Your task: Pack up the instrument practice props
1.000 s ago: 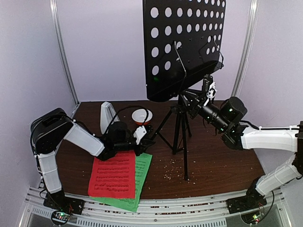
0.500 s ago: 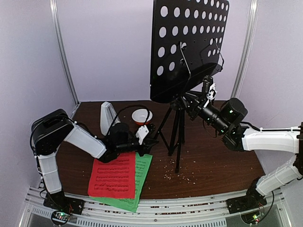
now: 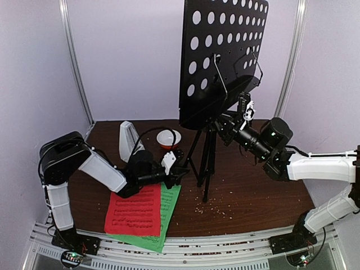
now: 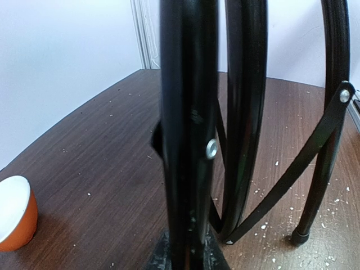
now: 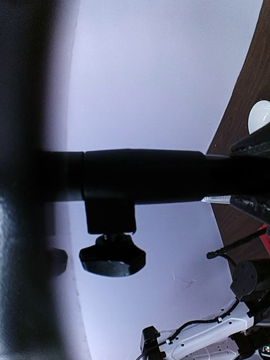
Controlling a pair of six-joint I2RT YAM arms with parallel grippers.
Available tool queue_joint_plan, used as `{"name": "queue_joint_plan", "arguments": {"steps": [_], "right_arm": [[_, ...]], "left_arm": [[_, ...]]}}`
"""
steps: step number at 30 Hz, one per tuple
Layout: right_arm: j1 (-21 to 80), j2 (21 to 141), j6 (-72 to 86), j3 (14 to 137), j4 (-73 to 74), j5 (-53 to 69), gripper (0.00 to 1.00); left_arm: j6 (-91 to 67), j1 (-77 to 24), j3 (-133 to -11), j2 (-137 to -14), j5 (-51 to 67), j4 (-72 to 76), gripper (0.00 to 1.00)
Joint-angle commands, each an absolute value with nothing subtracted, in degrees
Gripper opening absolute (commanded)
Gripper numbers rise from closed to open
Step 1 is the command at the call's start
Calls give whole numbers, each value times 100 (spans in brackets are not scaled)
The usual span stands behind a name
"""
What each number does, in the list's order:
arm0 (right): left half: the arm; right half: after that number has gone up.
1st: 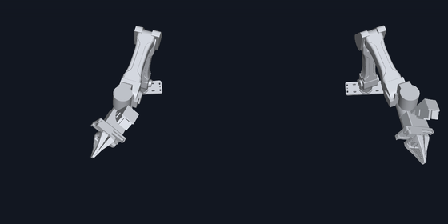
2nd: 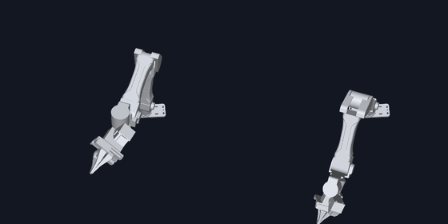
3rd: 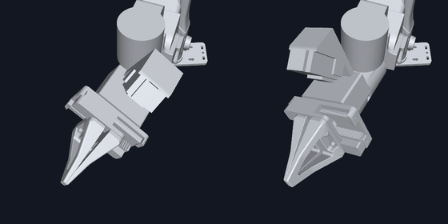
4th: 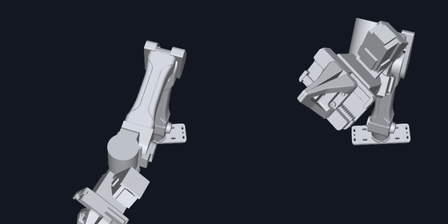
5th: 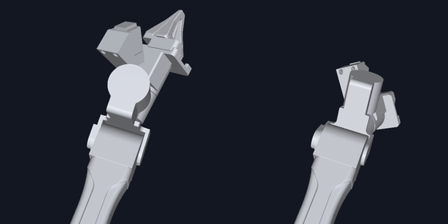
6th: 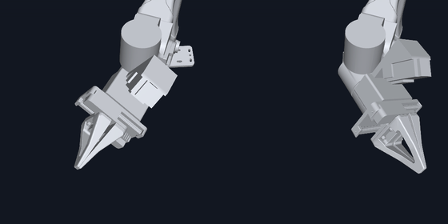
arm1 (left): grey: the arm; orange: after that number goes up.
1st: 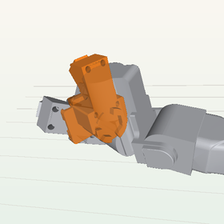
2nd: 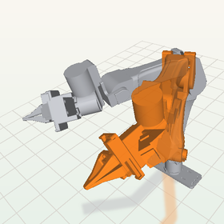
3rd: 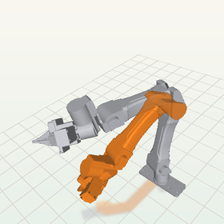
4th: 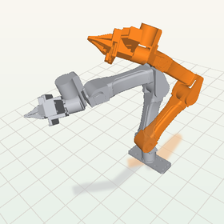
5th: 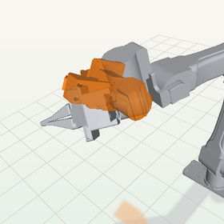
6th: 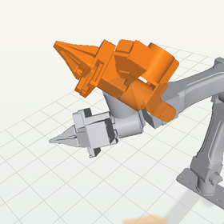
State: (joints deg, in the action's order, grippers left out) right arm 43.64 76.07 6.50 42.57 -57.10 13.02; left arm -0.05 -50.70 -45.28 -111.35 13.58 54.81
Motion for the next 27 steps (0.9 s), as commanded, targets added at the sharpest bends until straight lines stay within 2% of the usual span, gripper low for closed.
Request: {"name": "queue_joint_plan", "arguments": {"steps": [1, 8, 11, 12, 18, 19, 23, 27], "right_arm": [[4445, 7646, 532, 4112, -5240, 1293, 0], [4527, 7734, 552, 4175, -5124, 1267, 0], [4535, 7714, 586, 4189, -5074, 1238, 4], [4537, 7690, 601, 4180, -5072, 1213, 9], [4535, 7426, 708, 4069, -5077, 1095, 72], [4527, 7380, 726, 4029, -5086, 1075, 79], [4527, 7303, 774, 3879, -5106, 1022, 98], [4529, 7371, 904, 3694, -5233, 1314, 100]], "left_arm": [[-178, -5168, -4421, -11149, 1617, 6990, 0], [-248, -5169, -4122, -11453, 1661, 7410, 0], [-271, -5169, -4068, -11559, 1717, 7505, 0], [-282, -5169, -4036, -11576, 1733, 7576, 0], [-325, -5168, -3830, -11618, 1790, 7919, 0], [-330, -5168, -3820, -11619, 1808, 7927, 0], [-277, -5168, -3804, -11626, 1852, 7915, 0], [-241, -5170, -3814, -11632, 1828, 7876, 0]]}}
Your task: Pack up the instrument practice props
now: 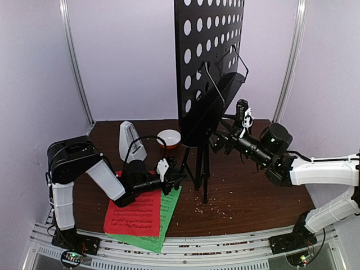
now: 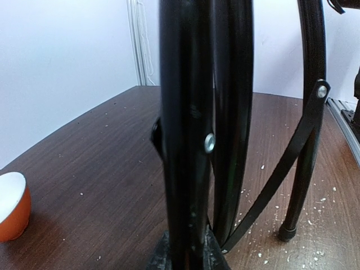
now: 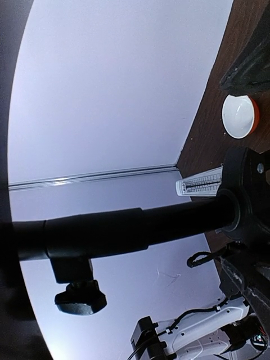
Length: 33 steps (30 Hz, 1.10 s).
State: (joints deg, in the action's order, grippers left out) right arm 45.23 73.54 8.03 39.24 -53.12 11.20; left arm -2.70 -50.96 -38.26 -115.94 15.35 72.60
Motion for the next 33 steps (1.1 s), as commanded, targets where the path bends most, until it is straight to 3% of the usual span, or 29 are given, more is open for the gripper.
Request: {"name": "queue_joint_plan", "arguments": {"steps": [1, 7, 20, 33], "right_arm": [[4534, 7381, 934, 3653, -5261, 1370, 100], [4539, 7194, 1427, 3283, -5986, 1695, 100], [4630, 7965, 1158, 3642, -5725, 1597, 100], [5411, 9108, 404, 4184, -6358, -862, 99]], "left_arm": [[-238, -5168, -3819, -11634, 1832, 7860, 0], [-235, -5169, -3865, -11615, 1848, 7760, 0], [-187, -5168, -3896, -11602, 1846, 7666, 0], [-124, -5172, -3901, -11489, 1785, 7535, 0]]}}
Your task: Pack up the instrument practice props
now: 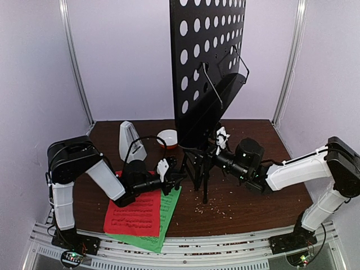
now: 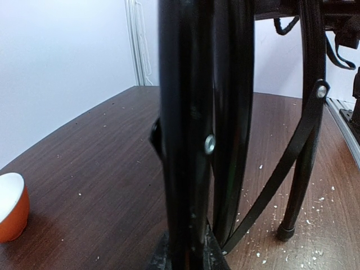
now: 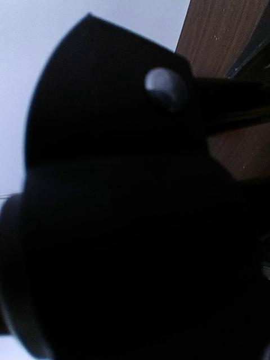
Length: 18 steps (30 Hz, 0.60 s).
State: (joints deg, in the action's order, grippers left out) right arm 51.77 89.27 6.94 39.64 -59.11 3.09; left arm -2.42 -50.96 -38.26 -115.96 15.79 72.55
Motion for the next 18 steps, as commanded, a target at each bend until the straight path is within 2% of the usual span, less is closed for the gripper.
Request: {"name": "queue_joint_plan", "arguments": {"steps": [1, 10, 18], "right_arm": [[5473, 9174, 382, 4210, -6411, -1114, 99], [5940, 9685, 76, 4627, -6525, -2900, 93], [6108, 9847, -42, 4689, -6564, -3413, 62]], "left_arm": [[-115, -5174, -3910, -11487, 1784, 7525, 0], [-31, -5227, -4078, -11528, 1721, 7390, 0], [129, -5282, -4009, -11326, 1506, 7232, 0]]}}
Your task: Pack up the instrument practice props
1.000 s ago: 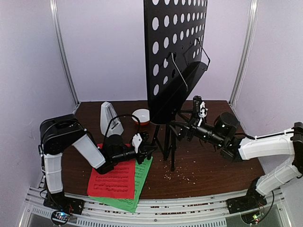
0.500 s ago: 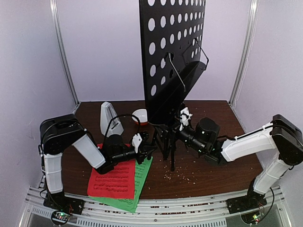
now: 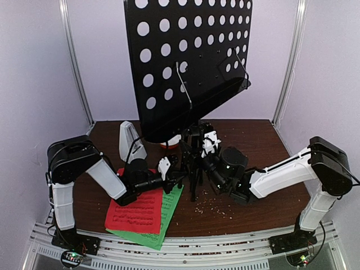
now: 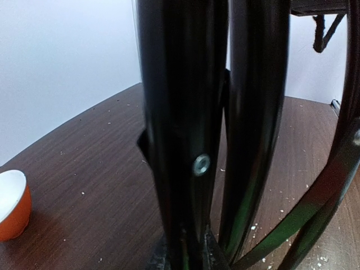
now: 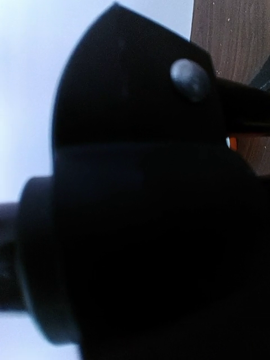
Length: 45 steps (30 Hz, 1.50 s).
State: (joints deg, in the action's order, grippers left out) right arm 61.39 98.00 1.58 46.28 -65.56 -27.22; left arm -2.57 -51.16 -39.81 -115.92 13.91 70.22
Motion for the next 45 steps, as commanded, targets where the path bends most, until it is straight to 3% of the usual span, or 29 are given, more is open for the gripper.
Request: {"name": "queue_joint_plan", "arguments": {"steps": [1, 13, 25, 35, 45], "right_arm": [[6128, 9816, -23, 4665, -6567, -3430, 58], [6163, 9259, -162, 4316, -6672, -3120, 23], [6162, 8541, 310, 4486, -5724, -3010, 3], [6169, 7964, 1439, 4957, -3760, -3336, 1], [6166, 7957, 2436, 4809, -2846, -3746, 1]], "left_arm": [[119, -5282, -4012, -11309, 1496, 7189, 0], [-269, -5289, -4379, -11390, 1704, 7021, 0], [-596, -5395, -4467, -10530, 2075, 6285, 0], [-1730, -5565, -4816, -10169, 2557, 5635, 0], [-2748, -5818, -4640, -9778, 2158, 4972, 0]]}}
